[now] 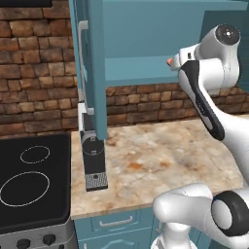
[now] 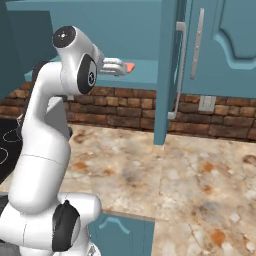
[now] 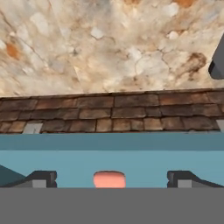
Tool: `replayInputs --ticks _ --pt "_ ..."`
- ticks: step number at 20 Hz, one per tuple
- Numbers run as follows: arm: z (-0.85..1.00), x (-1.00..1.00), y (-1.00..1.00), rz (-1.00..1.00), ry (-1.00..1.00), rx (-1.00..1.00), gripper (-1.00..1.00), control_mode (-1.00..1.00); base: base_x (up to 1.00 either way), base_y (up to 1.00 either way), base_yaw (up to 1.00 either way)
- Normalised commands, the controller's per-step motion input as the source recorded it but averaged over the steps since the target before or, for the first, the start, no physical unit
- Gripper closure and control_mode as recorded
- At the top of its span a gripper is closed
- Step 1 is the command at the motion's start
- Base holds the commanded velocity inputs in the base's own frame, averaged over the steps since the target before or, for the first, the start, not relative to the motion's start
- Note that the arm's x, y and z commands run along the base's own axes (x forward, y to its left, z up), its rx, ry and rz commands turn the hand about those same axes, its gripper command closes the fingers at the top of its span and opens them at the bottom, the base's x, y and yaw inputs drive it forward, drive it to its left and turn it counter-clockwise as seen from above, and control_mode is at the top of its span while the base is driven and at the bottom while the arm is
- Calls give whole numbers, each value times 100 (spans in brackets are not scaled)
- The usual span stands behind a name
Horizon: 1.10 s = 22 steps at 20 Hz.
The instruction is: Locate and retrieve the spray and bar soap from the cabinet. Place them next to the sink.
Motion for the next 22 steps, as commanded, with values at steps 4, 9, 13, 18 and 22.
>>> replayInputs --ticks 4,9,13,18,22 --pt "0 51 -2 0 8 0 -100 -100 0 0 0" --pt "0 46 -7 -1 2 0 -100 -100 0 0 0" --pt "0 42 -6 -2 0 0 -100 -100 0 0 0" --pt "-7 32 -6 -3 0 0 -100 -100 0 0 0" --pt "-16 29 -7 -2 0 0 -100 -100 0 0 0"
